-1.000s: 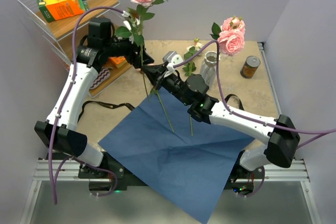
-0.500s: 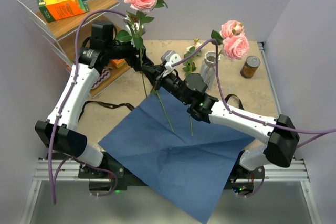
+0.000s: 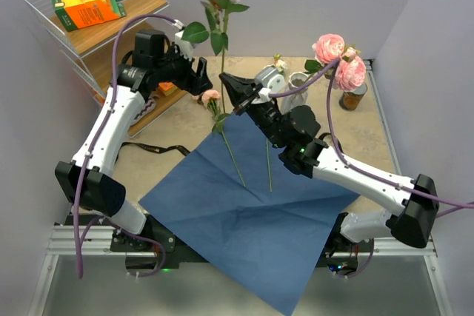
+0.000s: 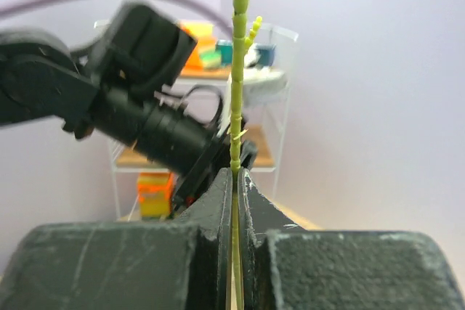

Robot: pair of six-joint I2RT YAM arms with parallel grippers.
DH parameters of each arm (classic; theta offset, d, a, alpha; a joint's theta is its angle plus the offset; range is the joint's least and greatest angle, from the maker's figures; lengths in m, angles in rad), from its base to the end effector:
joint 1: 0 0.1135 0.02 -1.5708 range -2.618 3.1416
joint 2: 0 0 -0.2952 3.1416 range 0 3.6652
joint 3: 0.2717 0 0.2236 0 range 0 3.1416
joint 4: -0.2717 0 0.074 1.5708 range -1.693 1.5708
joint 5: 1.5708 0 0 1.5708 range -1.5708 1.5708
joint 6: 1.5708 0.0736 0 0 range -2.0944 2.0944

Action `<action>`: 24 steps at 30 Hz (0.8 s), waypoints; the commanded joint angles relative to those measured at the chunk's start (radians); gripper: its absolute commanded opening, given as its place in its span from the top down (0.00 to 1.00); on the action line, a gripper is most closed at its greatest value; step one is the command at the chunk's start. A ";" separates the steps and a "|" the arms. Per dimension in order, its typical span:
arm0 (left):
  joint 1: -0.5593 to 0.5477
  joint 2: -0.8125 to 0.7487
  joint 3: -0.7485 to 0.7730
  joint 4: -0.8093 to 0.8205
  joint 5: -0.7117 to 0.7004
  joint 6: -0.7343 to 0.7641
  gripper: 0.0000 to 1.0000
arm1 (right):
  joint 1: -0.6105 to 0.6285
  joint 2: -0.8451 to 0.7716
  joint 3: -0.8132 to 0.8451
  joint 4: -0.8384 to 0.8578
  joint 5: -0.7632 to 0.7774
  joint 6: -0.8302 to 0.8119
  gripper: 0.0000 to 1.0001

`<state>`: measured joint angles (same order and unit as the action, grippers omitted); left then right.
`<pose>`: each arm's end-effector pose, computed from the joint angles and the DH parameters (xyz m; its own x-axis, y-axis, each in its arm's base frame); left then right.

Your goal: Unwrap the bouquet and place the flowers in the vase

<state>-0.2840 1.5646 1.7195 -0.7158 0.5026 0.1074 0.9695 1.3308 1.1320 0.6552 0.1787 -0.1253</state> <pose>0.3155 -0.1290 0.4275 -0.4394 0.2261 -0.8694 0.6882 0.7068 -0.1640 0.1829 0.2435 0.4811 0.3375 0.2746 -0.9004 -0.6844 0.7283 -0.0345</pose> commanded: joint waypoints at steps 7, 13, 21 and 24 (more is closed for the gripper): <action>0.160 0.011 0.005 0.088 -0.085 -0.101 0.18 | -0.035 -0.029 0.075 0.075 0.156 -0.321 1.00; 0.206 0.003 -0.026 0.076 0.017 -0.068 0.16 | -0.087 0.047 0.118 0.139 0.290 -0.482 1.00; 0.207 -0.025 -0.083 0.067 0.071 -0.005 0.16 | -0.156 0.102 0.107 0.274 0.421 -0.572 1.00; 0.207 -0.031 -0.090 0.062 0.083 0.003 0.16 | -0.158 0.117 0.103 0.351 0.478 -0.619 1.00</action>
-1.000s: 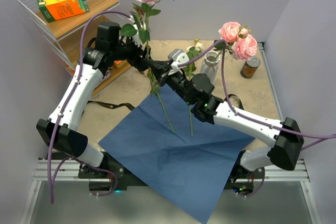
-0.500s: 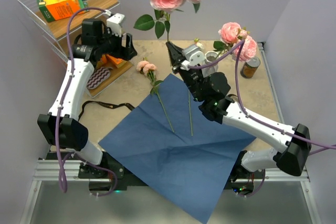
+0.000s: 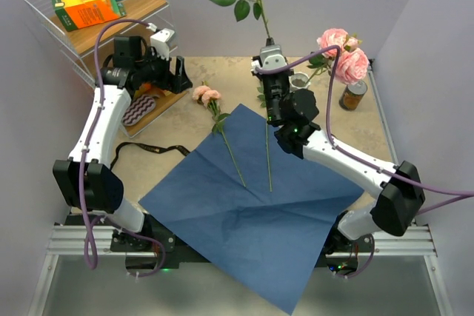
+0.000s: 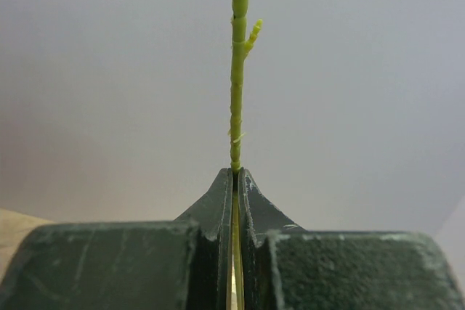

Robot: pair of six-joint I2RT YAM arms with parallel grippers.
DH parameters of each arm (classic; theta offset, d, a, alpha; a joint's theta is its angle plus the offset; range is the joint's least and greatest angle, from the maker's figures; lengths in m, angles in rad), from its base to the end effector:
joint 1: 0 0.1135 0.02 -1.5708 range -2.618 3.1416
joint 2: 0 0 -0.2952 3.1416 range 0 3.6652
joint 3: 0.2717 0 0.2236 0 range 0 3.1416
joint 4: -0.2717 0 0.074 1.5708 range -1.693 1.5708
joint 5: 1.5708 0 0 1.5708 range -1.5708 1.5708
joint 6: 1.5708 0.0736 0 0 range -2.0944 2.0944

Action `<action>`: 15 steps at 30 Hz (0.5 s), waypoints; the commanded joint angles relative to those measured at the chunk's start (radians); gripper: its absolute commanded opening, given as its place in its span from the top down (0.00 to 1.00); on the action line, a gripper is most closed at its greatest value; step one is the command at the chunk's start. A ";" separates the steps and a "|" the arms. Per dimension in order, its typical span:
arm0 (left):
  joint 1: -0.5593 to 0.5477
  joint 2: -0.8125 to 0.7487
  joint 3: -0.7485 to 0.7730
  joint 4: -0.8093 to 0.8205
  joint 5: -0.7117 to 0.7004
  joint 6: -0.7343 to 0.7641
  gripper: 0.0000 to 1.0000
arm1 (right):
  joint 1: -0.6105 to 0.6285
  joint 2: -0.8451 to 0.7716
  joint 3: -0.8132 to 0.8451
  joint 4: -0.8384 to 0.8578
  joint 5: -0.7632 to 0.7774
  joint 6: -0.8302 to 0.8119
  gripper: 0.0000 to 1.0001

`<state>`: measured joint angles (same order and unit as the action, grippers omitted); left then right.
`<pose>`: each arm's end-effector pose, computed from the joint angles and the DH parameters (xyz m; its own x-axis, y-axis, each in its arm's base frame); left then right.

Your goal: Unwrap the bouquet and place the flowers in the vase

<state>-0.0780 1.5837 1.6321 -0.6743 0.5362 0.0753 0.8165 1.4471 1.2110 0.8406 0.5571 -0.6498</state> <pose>0.3433 -0.0645 0.3986 -0.5463 0.1076 -0.8307 0.5223 0.8190 -0.2375 0.2470 0.2061 0.4920 0.5039 -0.2137 -0.8369 -0.0198 0.9658 -0.2585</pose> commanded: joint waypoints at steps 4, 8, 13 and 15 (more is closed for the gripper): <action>0.001 -0.050 -0.006 0.021 0.059 0.035 0.16 | -0.017 0.004 0.035 0.144 0.119 -0.087 1.00; 0.001 -0.048 -0.009 0.019 0.065 0.035 0.16 | -0.034 0.013 0.045 0.129 0.147 -0.082 1.00; 0.003 -0.042 -0.017 0.019 0.062 0.038 0.16 | -0.053 -0.005 0.051 0.091 0.139 -0.039 1.00; 0.001 -0.042 -0.018 0.021 0.065 0.035 0.16 | -0.063 -0.001 0.065 0.072 0.142 -0.018 1.00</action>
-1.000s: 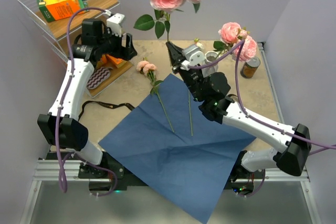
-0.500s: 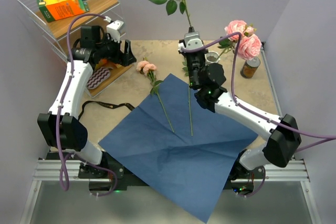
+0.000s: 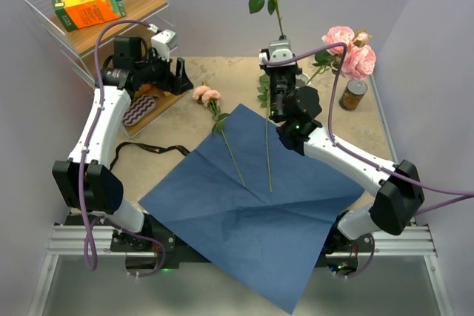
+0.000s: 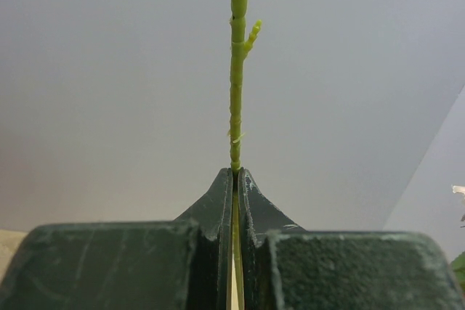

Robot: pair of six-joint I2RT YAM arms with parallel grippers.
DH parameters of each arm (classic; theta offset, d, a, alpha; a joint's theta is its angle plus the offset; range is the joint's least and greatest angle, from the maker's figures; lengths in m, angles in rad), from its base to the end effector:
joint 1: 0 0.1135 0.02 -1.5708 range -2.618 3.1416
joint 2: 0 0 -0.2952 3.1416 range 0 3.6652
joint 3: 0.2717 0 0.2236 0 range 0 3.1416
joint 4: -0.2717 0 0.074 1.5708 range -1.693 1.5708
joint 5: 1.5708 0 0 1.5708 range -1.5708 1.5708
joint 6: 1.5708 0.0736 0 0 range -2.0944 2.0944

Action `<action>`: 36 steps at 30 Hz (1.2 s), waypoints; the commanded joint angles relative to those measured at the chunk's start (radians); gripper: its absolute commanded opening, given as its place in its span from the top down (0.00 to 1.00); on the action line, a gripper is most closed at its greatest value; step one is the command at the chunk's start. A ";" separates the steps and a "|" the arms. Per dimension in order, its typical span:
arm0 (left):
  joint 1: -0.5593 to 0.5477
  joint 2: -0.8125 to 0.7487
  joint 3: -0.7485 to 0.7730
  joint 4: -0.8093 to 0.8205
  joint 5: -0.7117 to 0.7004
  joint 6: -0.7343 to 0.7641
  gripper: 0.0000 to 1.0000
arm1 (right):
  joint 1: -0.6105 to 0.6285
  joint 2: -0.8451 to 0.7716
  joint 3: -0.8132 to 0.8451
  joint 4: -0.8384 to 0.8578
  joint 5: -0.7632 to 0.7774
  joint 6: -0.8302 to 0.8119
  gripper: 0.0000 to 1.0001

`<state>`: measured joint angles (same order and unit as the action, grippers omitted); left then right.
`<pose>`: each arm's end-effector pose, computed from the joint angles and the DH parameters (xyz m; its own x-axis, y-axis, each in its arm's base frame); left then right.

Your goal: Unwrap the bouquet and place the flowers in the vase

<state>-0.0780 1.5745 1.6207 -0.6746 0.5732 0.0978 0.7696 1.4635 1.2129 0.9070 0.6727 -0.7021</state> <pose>0.3392 -0.0666 0.3987 -0.5342 0.1240 -0.8362 0.5577 0.7951 -0.2383 0.2590 0.1871 0.4920 0.4572 -0.2604 -0.8504 0.1382 0.9654 -0.2213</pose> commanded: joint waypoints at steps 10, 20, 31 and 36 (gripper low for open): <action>0.001 -0.031 0.005 0.018 0.030 0.011 0.16 | -0.099 0.081 0.188 -0.320 0.128 0.274 1.00; 0.001 -0.042 0.002 0.007 0.020 0.025 0.16 | -0.141 0.147 0.316 -0.598 0.185 0.472 0.83; 0.001 -0.044 0.001 0.012 0.030 0.020 0.16 | -0.141 0.049 0.166 -0.501 0.105 0.535 0.71; 0.001 -0.045 -0.004 0.009 0.030 0.023 0.16 | -0.141 -0.069 0.033 -0.396 -0.295 0.533 0.52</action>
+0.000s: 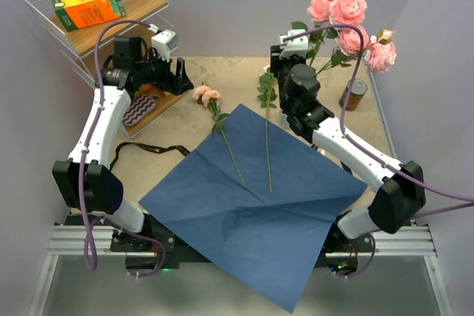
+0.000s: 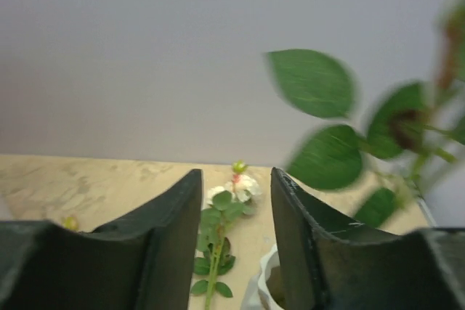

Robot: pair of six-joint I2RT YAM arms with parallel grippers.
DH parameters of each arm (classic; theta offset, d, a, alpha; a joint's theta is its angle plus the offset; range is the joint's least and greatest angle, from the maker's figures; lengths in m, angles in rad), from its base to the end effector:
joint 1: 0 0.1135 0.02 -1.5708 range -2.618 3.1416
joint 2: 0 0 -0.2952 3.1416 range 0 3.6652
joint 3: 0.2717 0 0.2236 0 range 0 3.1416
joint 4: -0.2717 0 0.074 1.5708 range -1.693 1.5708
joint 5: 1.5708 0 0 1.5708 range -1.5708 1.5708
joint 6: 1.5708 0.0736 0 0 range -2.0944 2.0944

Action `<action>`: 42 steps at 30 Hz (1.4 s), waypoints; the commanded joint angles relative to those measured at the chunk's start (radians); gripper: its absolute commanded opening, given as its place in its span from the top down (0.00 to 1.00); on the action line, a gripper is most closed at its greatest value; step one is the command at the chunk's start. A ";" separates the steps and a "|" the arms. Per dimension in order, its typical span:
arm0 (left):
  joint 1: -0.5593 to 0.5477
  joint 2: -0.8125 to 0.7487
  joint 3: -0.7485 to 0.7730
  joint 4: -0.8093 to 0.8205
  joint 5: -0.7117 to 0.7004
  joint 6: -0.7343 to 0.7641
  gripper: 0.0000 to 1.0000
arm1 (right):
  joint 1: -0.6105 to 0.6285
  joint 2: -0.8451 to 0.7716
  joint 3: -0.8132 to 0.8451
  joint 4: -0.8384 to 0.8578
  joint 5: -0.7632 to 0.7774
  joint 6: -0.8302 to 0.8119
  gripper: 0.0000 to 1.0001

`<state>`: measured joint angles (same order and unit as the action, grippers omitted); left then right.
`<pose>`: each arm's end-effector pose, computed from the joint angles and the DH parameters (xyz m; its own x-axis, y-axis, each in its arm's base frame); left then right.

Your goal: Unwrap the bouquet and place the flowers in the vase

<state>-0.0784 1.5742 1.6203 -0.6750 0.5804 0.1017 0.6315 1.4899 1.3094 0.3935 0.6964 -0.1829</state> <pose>0.3388 -0.0671 0.3988 -0.5319 0.1270 -0.8372 0.5645 0.7901 -0.2388 0.3074 0.1664 0.4557 0.1581 -0.0572 -0.9858 0.0833 0.9955 -0.0444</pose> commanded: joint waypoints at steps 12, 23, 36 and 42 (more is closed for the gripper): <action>0.000 -0.034 0.003 0.002 0.027 0.021 0.16 | 0.025 0.021 0.004 -0.172 -0.431 0.060 0.35; 0.002 -0.031 0.010 -0.012 0.016 0.041 0.16 | 0.062 0.233 -0.055 -0.234 -0.200 0.169 0.19; 0.002 -0.023 0.007 -0.018 0.010 0.052 0.16 | 0.063 0.414 -0.062 -0.330 -0.032 0.365 0.16; 0.000 -0.026 0.003 -0.020 0.010 0.053 0.16 | 0.065 0.486 -0.068 -0.357 -0.017 0.459 0.22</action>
<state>-0.0788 1.5742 1.6203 -0.6987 0.5884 0.1421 0.6930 1.9488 1.2396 0.0631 0.6220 0.1707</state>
